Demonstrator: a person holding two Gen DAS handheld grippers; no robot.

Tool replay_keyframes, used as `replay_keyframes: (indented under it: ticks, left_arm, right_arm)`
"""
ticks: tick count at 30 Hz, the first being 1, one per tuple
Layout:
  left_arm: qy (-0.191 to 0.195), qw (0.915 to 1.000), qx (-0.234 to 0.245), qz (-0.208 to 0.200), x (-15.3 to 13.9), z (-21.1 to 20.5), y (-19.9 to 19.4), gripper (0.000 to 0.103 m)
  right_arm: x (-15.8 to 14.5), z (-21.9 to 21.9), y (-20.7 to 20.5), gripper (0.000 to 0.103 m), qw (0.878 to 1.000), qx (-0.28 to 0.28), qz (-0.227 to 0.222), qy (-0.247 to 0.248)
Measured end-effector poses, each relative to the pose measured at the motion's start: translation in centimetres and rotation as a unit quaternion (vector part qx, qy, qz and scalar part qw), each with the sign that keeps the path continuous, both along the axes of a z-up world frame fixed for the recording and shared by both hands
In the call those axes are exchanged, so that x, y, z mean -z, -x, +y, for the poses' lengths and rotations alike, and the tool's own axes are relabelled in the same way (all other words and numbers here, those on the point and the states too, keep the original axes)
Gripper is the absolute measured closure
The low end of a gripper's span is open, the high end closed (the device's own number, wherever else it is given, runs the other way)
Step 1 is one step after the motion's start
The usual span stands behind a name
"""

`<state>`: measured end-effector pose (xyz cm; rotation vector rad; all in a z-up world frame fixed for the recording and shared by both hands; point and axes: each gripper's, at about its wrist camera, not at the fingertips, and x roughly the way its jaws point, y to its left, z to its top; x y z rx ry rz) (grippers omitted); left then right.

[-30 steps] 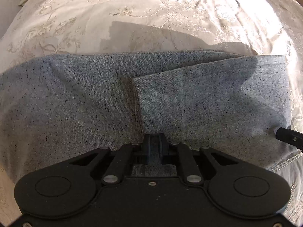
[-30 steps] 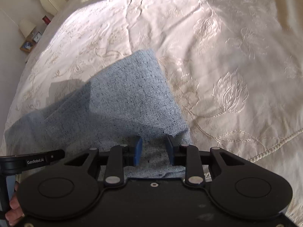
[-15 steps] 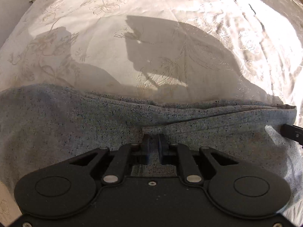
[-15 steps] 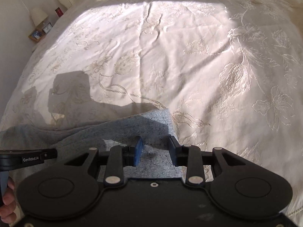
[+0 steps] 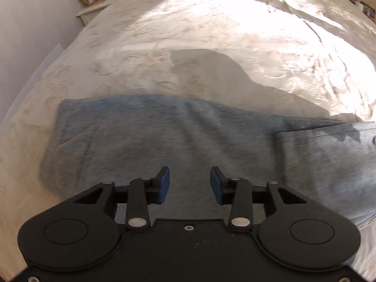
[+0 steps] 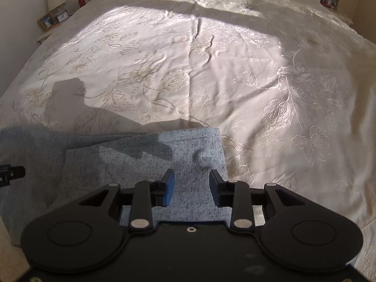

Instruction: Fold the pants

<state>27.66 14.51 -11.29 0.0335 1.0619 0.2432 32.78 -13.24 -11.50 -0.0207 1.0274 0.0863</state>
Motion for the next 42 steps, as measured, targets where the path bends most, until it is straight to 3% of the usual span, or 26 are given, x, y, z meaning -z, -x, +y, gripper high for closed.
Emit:
replay_keyframes:
  ticks: [3,8,13,19,21,23,26,31,33,34,37,42]
  left_arm:
    - [-0.009,0.9992,-0.039,0.01,0.0,5.4,1.7,0.054]
    - [0.03,0.9915,-0.124,0.026,1.0,15.0,3.1,0.055]
    - [0.075,0.9839,-0.162,0.011,2.0,21.1,2.9,0.055]
    - [0.106,0.9834,-0.144,0.027,5.5,23.8,1.2,0.044]
    - [0.104,0.9833,-0.148,0.021,6.3,24.2,1.1,0.032]
    - [0.113,0.9796,-0.166,0.016,7.0,25.0,1.0,0.011]
    - [0.161,0.9691,-0.187,0.008,8.1,26.7,1.4,0.001]
    - [0.176,0.9671,-0.184,0.0,8.6,27.0,1.5,0.0]
    - [0.176,0.9668,-0.186,-0.004,8.4,26.8,1.5,0.003]
    - [0.182,0.9661,-0.183,-0.009,8.3,26.8,1.6,0.012]
    - [0.24,0.9574,-0.158,-0.03,7.3,26.6,2.0,0.059]
    - [0.198,0.9653,-0.166,-0.039,4.6,25.1,2.3,0.079]
  right_arm:
    - [-1.2,2.9,2.3,0.066,1.0,-0.015,-0.018,0.013]
    - [-2.4,7.4,4.7,0.065,0.999,0.001,-0.03,0.009]
    - [-2.8,11.7,6.1,0.065,1.0,-0.009,-0.018,0.012]
    - [-2.7,15.5,7.0,0.065,1.0,-0.022,0.014,0.007]
    - [-2.6,16.4,7.1,0.065,1.0,-0.02,0.024,-0.003]
    - [-2.4,17.1,7.0,0.065,0.999,-0.019,0.033,-0.008]
    - [-2.2,18.2,7.1,0.065,0.999,-0.022,0.042,-0.009]
    - [-2.1,18.9,6.9,0.065,0.998,-0.017,0.053,-0.011]
    - [-2.0,18.8,6.8,0.065,0.998,-0.006,0.06,-0.017]
    - [-1.9,18.7,6.7,0.065,0.998,-0.001,0.064,-0.019]
    - [-1.7,18.5,6.6,0.065,0.997,0.01,0.072,-0.02]
    - [-1.9,18.0,6.7,0.065,0.997,0.013,0.072,-0.022]
